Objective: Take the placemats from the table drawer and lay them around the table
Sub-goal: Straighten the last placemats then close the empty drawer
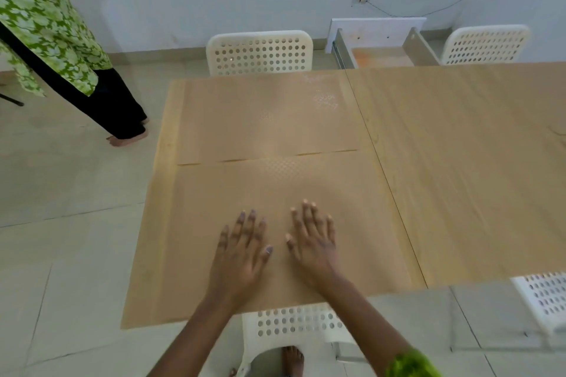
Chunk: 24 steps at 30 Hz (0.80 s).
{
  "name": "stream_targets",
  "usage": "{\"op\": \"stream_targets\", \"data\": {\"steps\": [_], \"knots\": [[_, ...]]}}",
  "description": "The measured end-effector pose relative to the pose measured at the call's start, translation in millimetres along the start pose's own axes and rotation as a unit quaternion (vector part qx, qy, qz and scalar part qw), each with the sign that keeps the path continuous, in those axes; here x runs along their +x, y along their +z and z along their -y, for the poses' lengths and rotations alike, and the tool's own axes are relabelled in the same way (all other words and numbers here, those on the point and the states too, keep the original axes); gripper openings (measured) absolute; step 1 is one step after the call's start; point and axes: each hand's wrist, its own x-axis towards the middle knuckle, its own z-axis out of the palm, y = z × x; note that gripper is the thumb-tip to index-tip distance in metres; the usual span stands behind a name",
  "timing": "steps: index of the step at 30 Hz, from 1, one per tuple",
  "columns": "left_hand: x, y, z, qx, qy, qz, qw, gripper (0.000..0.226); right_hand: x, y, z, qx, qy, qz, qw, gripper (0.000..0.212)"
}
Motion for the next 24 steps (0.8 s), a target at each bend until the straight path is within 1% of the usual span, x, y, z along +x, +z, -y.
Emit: {"op": "stream_targets", "data": {"steps": [2, 3, 5, 7, 11, 14, 17, 21, 24], "knots": [[-19, 8, -10, 0.006, -0.013, 0.028, 1.000, 0.060, -14, 14, 9, -0.003, 0.005, -0.018, 1.000, 0.065], [-23, 12, -10, 0.019, -0.022, 0.030, 0.999, 0.060, -18, 17, 7, 0.000, 0.009, 0.000, 1.000, 0.065], [-24, 13, -2, 0.040, -0.038, 0.035, 0.998, 0.062, -21, 19, -1, -0.001, 0.006, 0.011, 1.000, 0.071], [-23, 11, 12, 0.041, -0.068, 0.035, 0.996, 0.066, -21, 15, -15, -0.017, 0.001, 0.004, 1.000, 0.080], [-30, 2, 48, 0.039, -0.130, 0.015, 0.991, 0.079, -26, 3, -64, -0.049, 0.059, 0.017, 0.997, 0.083], [-34, -4, 66, 0.037, -0.161, 0.011, 0.986, 0.077, -31, -8, -98, -0.056, 0.102, 0.003, 0.993, 0.089], [-35, -5, 69, 0.037, -0.167, 0.016, 0.985, 0.074, -35, -14, -106, -0.058, 0.106, 0.002, 0.993, 0.092], [-35, -8, 67, 0.049, -0.163, 0.022, 0.985, 0.077, -34, -15, -105, -0.063, 0.107, 0.012, 0.992, 0.081], [-35, -12, 63, 0.057, -0.160, 0.029, 0.985, 0.081, -36, -19, -101, -0.048, 0.109, 0.014, 0.993, 0.081]]}}
